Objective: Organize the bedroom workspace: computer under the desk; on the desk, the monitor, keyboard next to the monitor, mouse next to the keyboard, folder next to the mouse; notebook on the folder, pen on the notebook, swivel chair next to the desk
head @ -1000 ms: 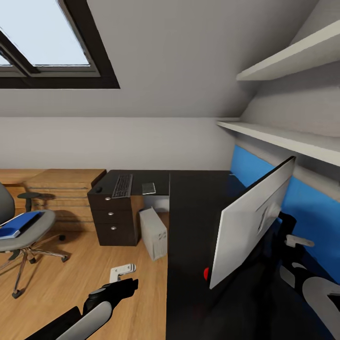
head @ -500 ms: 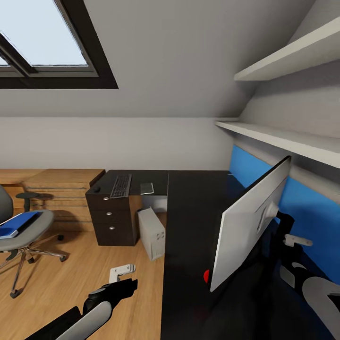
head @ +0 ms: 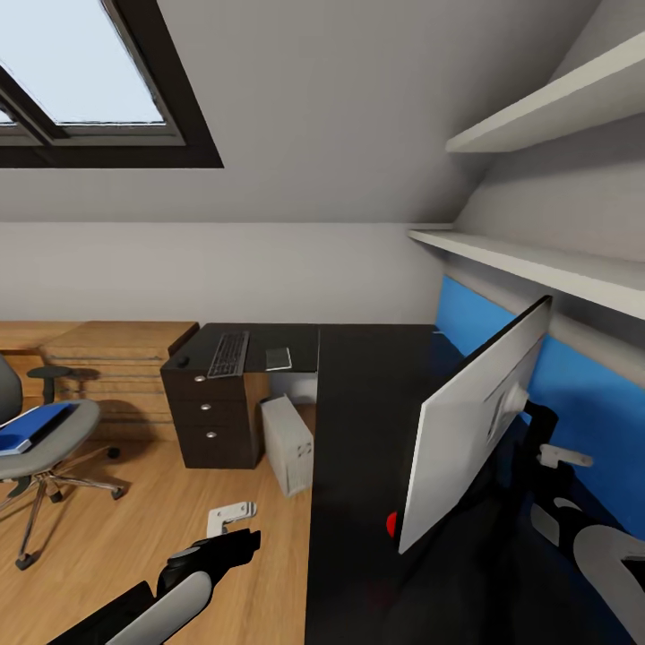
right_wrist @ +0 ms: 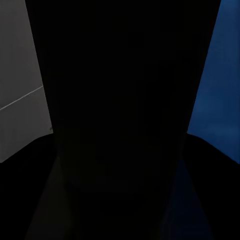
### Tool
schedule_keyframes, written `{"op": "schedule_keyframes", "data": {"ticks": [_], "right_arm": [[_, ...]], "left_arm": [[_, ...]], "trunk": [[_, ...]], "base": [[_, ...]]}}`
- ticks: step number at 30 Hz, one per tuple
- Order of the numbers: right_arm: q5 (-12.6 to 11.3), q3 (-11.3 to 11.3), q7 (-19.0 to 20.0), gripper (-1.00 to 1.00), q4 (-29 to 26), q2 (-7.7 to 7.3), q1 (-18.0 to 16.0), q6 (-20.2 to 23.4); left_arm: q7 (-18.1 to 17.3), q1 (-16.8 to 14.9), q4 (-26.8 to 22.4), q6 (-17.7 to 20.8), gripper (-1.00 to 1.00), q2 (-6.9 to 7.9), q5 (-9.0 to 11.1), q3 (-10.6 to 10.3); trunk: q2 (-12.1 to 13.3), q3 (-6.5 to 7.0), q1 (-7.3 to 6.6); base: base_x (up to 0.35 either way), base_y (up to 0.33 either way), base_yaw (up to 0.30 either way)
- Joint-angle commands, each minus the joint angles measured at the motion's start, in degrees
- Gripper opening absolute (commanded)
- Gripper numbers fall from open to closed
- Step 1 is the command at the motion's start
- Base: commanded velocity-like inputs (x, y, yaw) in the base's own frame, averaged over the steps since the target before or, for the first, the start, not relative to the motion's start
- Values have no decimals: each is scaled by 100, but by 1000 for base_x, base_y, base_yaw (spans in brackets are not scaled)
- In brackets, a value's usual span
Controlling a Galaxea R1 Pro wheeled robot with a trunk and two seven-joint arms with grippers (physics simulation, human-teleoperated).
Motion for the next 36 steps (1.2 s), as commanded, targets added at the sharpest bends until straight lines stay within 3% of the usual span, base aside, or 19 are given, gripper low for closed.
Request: {"op": "schedule_keyframes", "data": {"ticks": [1,36], "right_arm": [[-195,168,-211,-100,18,1,0,-36],[-195,173,-214,-100,18,6,0,-34]], "left_arm": [[33,-9,-9,17,100,4,17,-11],[33,-9,-9,17,100,4,18,-11]], "trunk": [[-3,-9,2],[-3,-9,2]], "base": [[25,0,0],[27,31,0]]}}
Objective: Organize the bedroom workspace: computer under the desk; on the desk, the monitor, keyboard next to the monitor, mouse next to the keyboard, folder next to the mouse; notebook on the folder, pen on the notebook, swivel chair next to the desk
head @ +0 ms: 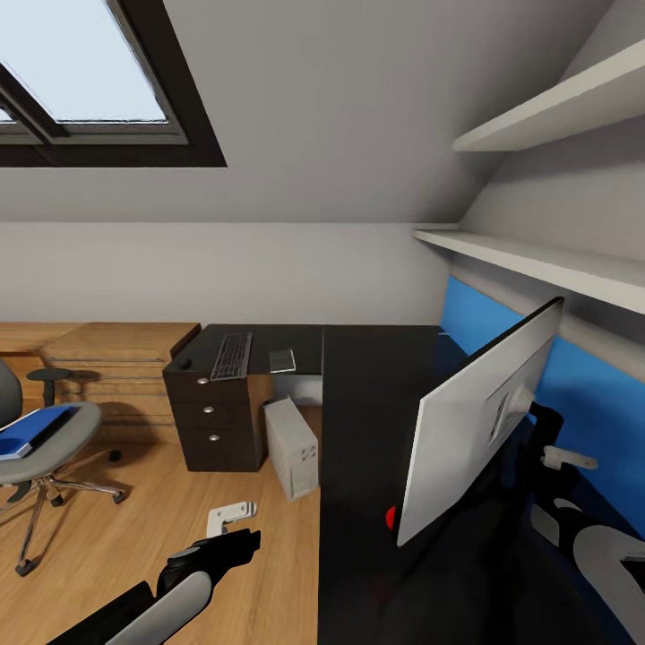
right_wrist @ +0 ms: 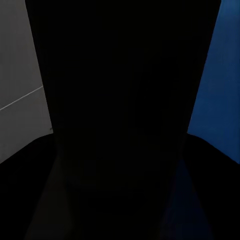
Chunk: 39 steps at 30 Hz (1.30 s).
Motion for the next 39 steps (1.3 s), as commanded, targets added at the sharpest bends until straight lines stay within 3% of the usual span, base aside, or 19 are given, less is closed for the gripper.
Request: {"op": "schedule_keyframes", "data": {"ticks": [1,39], "right_arm": [[-16,86,-11,-100,5,0,-5,-12],[-11,88,-18,-100,5,0,-5,-15]], "left_arm": [[33,-9,-8,16,100,4,17,-12],[24,-9,114,16,100,-5,14,-11]], "trunk": [[-5,-7,1],[-5,-7,1]], "base": [[2,0,0],[56,-20,0]]}}
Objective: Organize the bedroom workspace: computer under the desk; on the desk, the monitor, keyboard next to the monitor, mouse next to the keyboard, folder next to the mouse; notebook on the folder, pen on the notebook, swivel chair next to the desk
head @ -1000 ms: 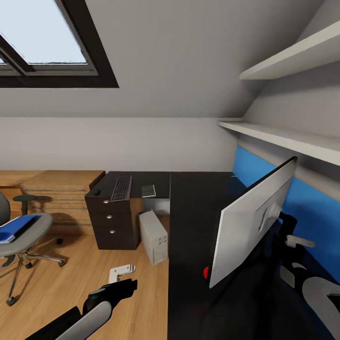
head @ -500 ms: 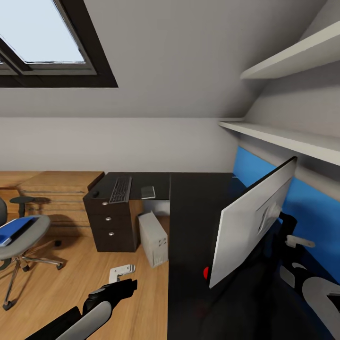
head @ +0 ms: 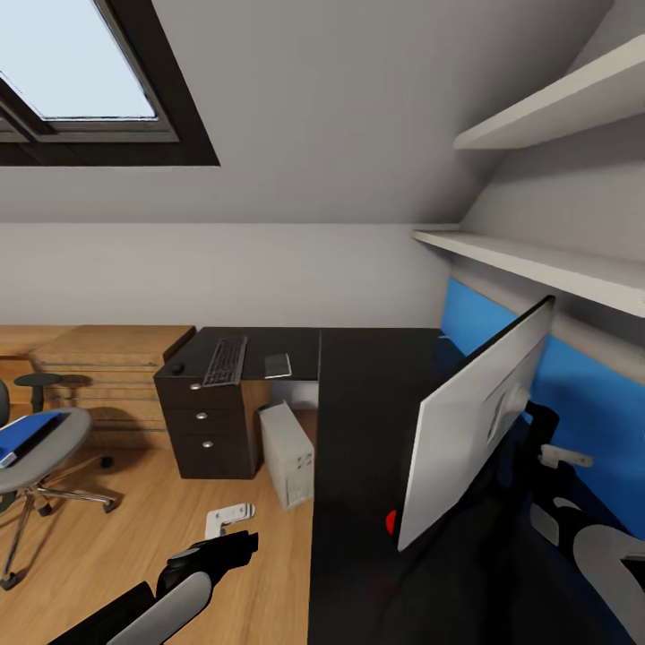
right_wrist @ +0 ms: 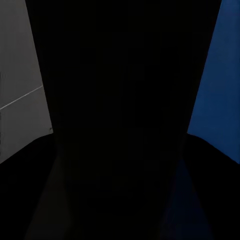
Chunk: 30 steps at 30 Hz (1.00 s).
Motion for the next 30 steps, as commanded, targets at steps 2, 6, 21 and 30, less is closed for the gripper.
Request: {"op": "schedule_keyframes", "data": {"ticks": [2,6,21,30], "right_arm": [[-213,205,-145,-100,21,-3,0,-41],[-211,205,-145,-100,21,-3,0,-42],[-210,205,-145,-100,21,-3,0,-38],[-199,213,-144,100,21,-3,0,-41]], "left_arm": [[35,-8,-7,18,100,5,15,-10],[35,-8,-4,18,100,5,17,-2],[35,-8,-1,25,100,5,15,-1],[34,-8,-3,26,100,5,15,-1]], "trunk": [[-4,-9,1],[-4,-9,1],[-4,-9,1],[-4,-9,1]], "base": [[0,-54,0],[0,-17,0],[81,-1,0],[2,0,0]]}}
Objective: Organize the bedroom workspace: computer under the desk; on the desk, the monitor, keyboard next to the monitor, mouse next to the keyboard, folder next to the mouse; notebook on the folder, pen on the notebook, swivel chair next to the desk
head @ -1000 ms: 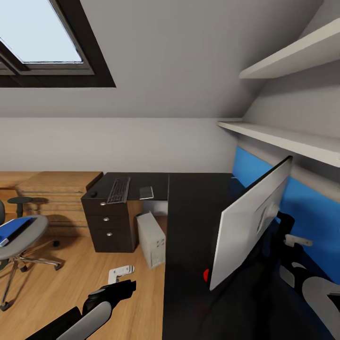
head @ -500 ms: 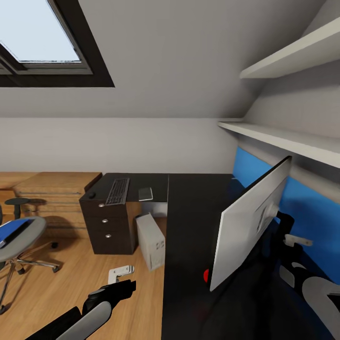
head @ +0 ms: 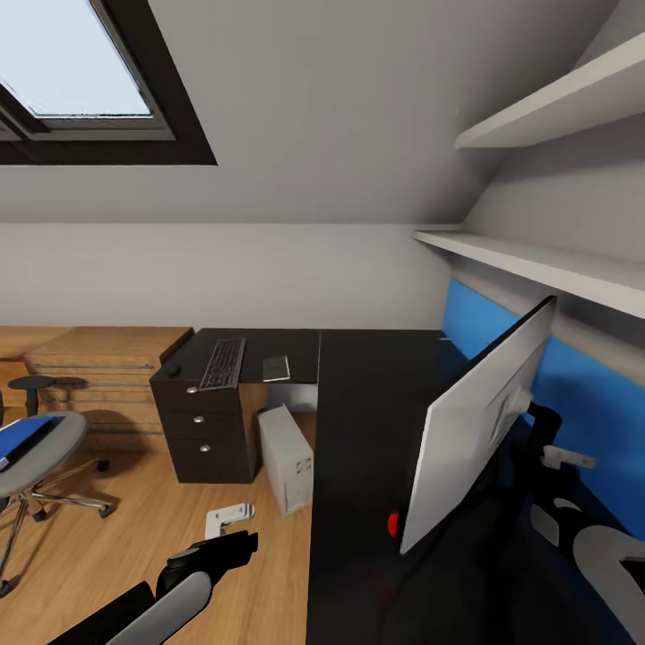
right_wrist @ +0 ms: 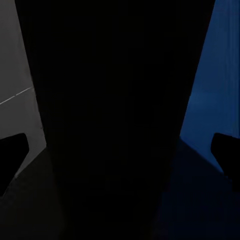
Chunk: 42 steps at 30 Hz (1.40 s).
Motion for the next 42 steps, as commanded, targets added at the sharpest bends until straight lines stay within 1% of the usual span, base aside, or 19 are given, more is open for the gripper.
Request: {"op": "schedule_keyframes", "data": {"ticks": [1,21,28,37,42], "right_arm": [[-9,25,-19,100,4,0,-5,-13],[-4,17,-17,100,4,0,-5,-9],[-4,19,-20,100,4,2,-5,-11],[-4,23,-18,100,4,0,-5,-11],[-4,25,-17,100,4,2,-5,-12]], "left_arm": [[33,-9,-8,16,100,4,17,-12],[34,-9,-9,10,100,4,17,-12],[33,-9,-10,11,100,4,17,-12],[29,-9,-14,12,100,4,17,-12],[31,-9,-11,16,100,4,17,-12]], "trunk": [[-5,-7,1],[-5,-7,1],[-5,-7,1],[-5,-7,1],[-5,-7,1]], "base": [[0,0,0],[-4,0,0],[-214,0,0],[-43,0,0],[-252,3,0]]}}
